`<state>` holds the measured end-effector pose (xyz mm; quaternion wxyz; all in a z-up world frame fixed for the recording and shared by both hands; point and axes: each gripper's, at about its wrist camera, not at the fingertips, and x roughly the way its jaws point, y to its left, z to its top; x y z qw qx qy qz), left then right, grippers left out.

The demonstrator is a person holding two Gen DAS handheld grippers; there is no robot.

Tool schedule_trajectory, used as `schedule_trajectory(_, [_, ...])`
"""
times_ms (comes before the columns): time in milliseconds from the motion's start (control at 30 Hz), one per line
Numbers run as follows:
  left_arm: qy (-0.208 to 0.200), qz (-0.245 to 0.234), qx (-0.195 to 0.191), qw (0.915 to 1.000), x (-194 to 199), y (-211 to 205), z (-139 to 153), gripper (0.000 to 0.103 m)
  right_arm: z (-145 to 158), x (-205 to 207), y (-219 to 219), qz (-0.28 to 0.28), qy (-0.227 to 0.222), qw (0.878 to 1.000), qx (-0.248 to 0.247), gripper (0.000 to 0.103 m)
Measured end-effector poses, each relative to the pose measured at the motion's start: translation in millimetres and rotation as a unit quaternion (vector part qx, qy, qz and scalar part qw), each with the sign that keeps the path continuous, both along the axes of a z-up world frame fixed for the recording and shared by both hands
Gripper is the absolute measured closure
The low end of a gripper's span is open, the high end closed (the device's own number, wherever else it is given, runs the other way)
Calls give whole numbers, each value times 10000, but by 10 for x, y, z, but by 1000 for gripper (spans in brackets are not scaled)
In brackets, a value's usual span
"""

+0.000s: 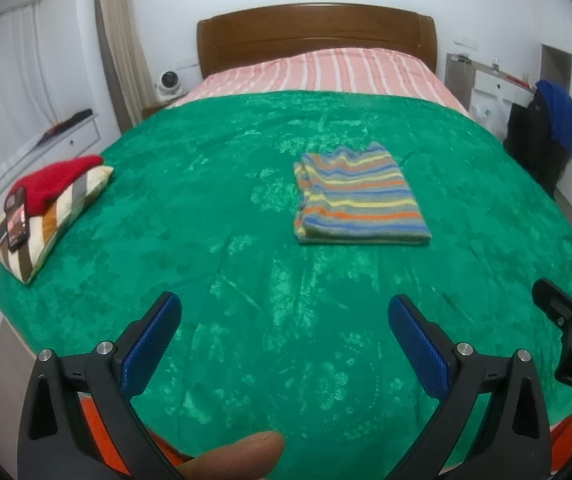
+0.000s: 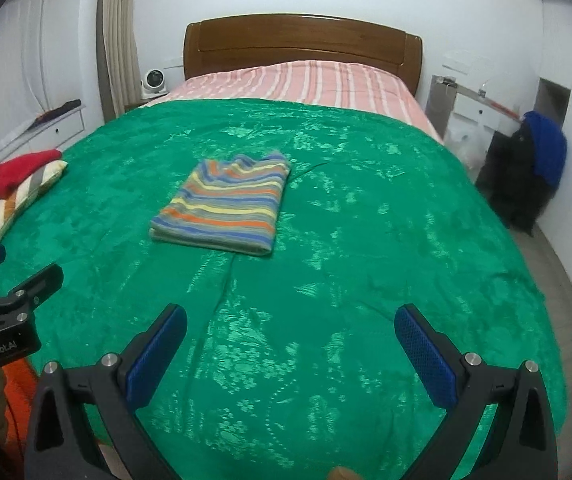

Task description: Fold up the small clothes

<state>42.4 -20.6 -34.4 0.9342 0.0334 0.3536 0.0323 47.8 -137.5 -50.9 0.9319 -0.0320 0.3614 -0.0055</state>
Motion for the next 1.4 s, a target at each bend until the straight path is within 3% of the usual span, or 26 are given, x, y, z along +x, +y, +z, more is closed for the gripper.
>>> schedule_trajectory(1400, [116, -227, 241, 9994, -64, -156, 81, 0, 127, -78, 146, 183, 50, 9998, -115, 1])
